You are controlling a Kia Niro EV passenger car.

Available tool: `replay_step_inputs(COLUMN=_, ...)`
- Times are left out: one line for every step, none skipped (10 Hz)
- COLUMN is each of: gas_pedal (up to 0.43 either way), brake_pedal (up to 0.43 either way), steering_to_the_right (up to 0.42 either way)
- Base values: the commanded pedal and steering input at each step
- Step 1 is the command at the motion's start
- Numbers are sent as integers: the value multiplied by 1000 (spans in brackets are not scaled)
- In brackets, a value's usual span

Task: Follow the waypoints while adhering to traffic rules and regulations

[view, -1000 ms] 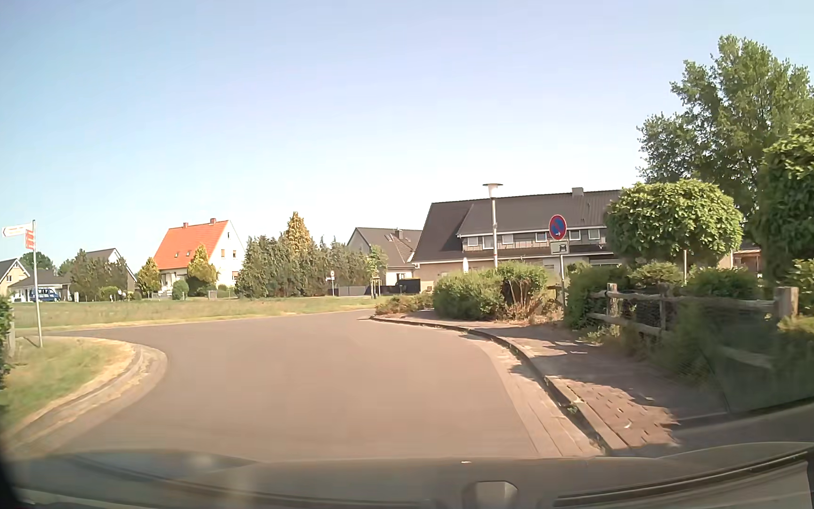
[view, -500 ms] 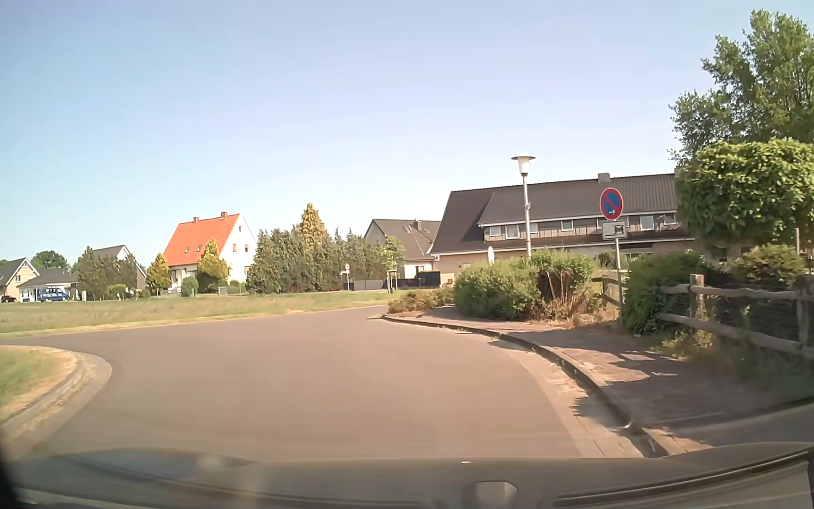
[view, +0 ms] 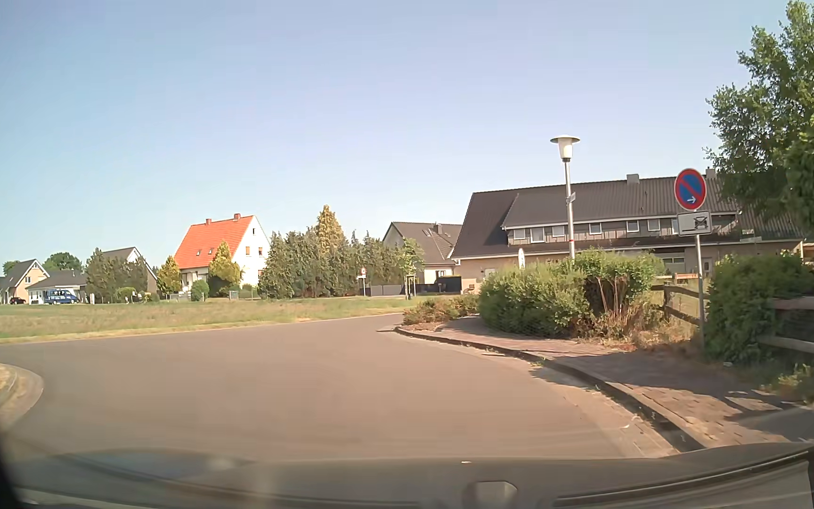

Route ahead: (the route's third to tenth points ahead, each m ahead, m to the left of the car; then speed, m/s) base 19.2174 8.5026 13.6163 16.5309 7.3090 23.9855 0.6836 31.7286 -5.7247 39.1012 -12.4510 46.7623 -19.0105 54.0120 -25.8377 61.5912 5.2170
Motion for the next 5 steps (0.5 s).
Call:
replay_step_inputs(gas_pedal=0, brake_pedal=6, steering_to_the_right=-52)
replay_step_inputs(gas_pedal=0, brake_pedal=6, steering_to_the_right=-43)
replay_step_inputs(gas_pedal=0, brake_pedal=6, steering_to_the_right=-34)
replay_step_inputs(gas_pedal=0, brake_pedal=6, steering_to_the_right=-30)
replay_step_inputs(gas_pedal=0, brake_pedal=6, steering_to_the_right=-32)
